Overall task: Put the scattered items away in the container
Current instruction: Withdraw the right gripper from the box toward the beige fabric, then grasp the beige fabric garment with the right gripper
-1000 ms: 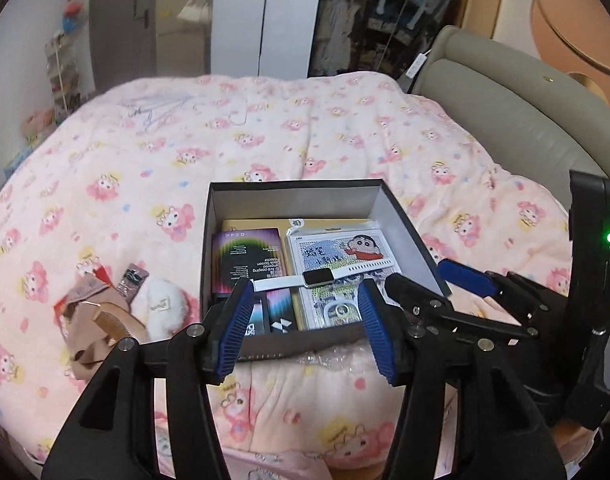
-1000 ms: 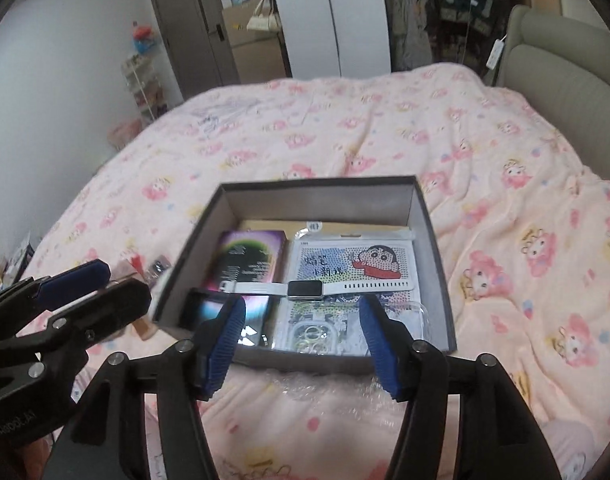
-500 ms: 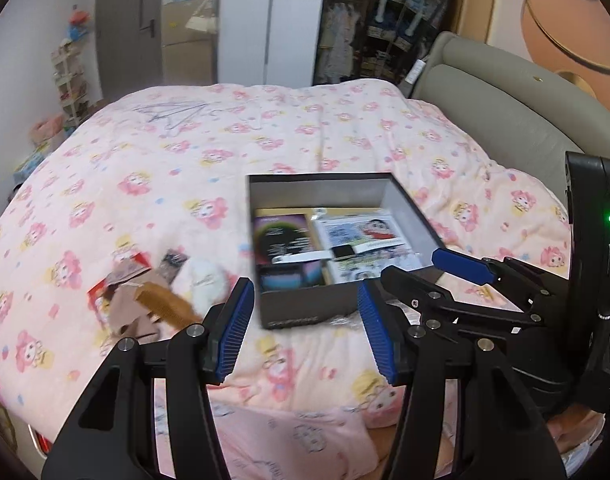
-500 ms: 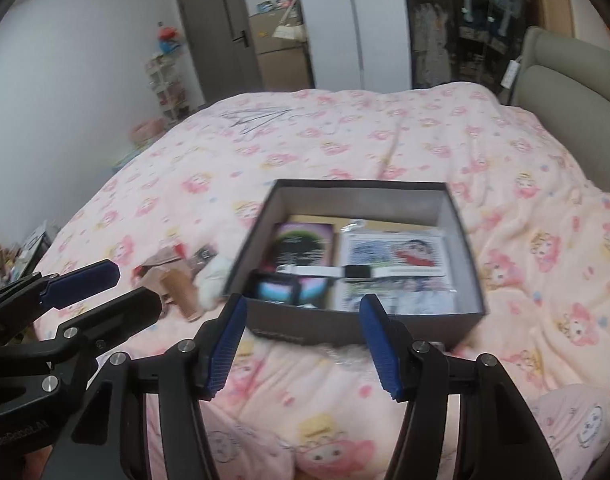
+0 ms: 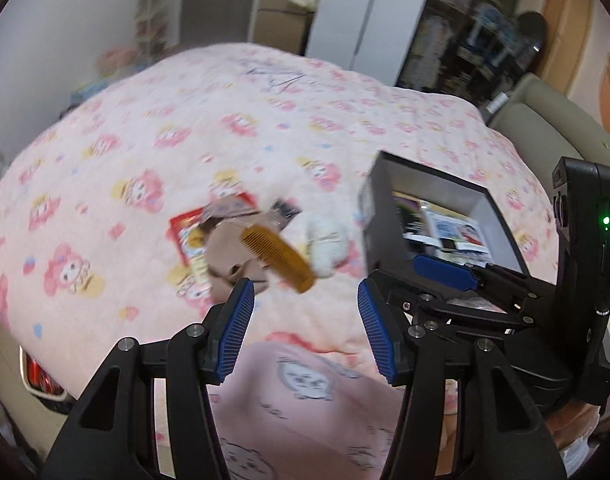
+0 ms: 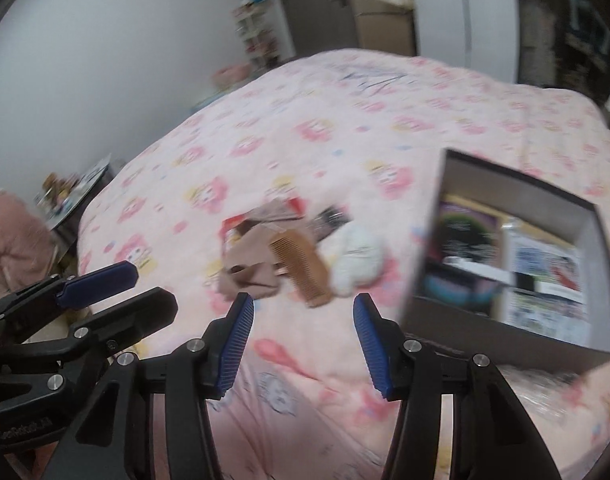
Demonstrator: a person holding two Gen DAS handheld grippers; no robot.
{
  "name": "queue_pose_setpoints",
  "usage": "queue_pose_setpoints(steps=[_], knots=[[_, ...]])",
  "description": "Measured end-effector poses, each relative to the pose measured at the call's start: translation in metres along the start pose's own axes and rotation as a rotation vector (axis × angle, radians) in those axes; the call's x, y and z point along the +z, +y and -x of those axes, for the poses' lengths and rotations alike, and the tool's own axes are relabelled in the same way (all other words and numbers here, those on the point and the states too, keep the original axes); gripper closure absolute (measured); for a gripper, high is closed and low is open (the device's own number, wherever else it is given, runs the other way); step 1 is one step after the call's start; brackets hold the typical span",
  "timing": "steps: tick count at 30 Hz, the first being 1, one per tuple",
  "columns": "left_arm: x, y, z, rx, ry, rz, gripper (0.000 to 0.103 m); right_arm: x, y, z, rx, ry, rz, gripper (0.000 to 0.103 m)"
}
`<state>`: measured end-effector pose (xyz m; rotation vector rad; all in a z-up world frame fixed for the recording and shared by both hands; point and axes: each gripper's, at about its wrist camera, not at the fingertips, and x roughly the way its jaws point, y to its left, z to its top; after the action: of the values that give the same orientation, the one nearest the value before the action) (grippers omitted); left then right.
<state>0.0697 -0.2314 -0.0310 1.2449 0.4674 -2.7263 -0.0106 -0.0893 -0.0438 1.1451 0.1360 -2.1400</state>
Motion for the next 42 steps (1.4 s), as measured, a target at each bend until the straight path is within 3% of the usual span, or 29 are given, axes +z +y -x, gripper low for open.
queue_pose_setpoints(steps=[8,13,20,22,23,24,26,30,37,42], knots=[[-0.001,0.065,-0.06,0.013,0.091,0.129,0.048,0.012,0.01,-0.074,0.018,0.124,0.033,0.055],[0.0,0.103,-0.104,-0.039,0.171,0.237,0.048,0.018,0.013,-0.124,0.035,0.215,0.062,0.055],[0.002,0.131,-0.163,-0.173,0.294,0.341,0.048,0.016,0.016,-0.191,0.046,0.342,0.112,0.054],[0.003,0.133,-0.175,-0.179,0.304,0.351,0.066,0.017,0.014,-0.2,0.071,0.344,0.098,0.056],[0.003,0.133,-0.18,-0.169,0.304,0.349,0.095,0.018,0.012,-0.203,0.104,0.347,0.08,0.062],[0.003,0.132,-0.185,-0.156,0.314,0.347,0.097,0.019,0.01,-0.205,0.141,0.359,0.052,0.079],[0.005,0.127,-0.186,-0.155,0.308,0.332,0.098,0.02,0.008,-0.206,0.173,0.364,0.008,0.084],[0.012,0.111,-0.161,-0.23,0.251,0.303,0.099,0.017,0.011,-0.19,0.151,0.316,0.027,0.094],[0.014,0.062,-0.112,-0.277,0.204,0.224,0.099,0.016,-0.001,-0.124,0.182,0.211,-0.032,0.094],[0.007,-0.002,-0.088,-0.331,0.209,0.113,0.099,-0.008,-0.032,-0.066,0.177,0.147,-0.127,0.094]])
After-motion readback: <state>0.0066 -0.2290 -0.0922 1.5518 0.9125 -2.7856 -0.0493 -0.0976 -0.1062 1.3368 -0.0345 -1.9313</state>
